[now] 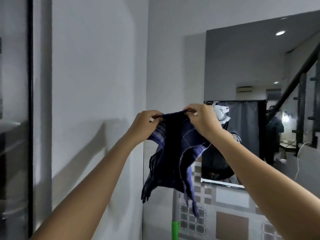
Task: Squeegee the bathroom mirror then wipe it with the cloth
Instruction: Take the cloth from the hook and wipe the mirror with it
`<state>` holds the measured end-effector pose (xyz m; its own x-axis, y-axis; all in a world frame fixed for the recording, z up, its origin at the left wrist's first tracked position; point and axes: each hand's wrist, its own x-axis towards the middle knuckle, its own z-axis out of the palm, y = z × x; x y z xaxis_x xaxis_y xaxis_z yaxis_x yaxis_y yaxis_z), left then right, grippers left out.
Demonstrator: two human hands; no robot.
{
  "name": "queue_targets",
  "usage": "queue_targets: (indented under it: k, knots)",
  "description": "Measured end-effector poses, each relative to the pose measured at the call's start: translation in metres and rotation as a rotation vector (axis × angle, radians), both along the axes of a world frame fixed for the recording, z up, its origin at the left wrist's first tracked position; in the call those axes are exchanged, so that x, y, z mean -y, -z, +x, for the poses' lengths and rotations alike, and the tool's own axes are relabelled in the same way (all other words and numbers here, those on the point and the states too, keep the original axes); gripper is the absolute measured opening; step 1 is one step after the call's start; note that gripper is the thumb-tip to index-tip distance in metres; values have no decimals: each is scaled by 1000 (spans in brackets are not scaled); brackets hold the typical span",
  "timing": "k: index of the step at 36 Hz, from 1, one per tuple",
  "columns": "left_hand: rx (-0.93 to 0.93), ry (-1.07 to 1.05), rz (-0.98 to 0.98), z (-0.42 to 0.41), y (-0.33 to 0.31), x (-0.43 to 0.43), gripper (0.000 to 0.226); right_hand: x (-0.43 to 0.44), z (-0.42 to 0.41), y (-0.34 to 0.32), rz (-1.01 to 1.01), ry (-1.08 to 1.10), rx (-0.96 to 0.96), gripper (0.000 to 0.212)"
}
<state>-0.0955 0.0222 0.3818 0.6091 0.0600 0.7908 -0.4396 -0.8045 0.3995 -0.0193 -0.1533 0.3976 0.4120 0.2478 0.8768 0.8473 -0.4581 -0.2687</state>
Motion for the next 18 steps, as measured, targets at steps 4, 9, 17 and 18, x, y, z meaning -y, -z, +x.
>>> queue_targets:
  k: [4,9,17,18]
  knots:
    - [-149,72,34,-2,16,9,18,23,-2,19,-73,8,-93,15]
    - [-242,162,27,2,40,25,18,52,-5,43,-166,60,-165,14]
    - [-269,221,-95,21,76,64,13,80,-17,73,-110,172,-288,15]
    - [-257,213,-127,24,81,70,13,81,-17,77,-74,181,-315,16]
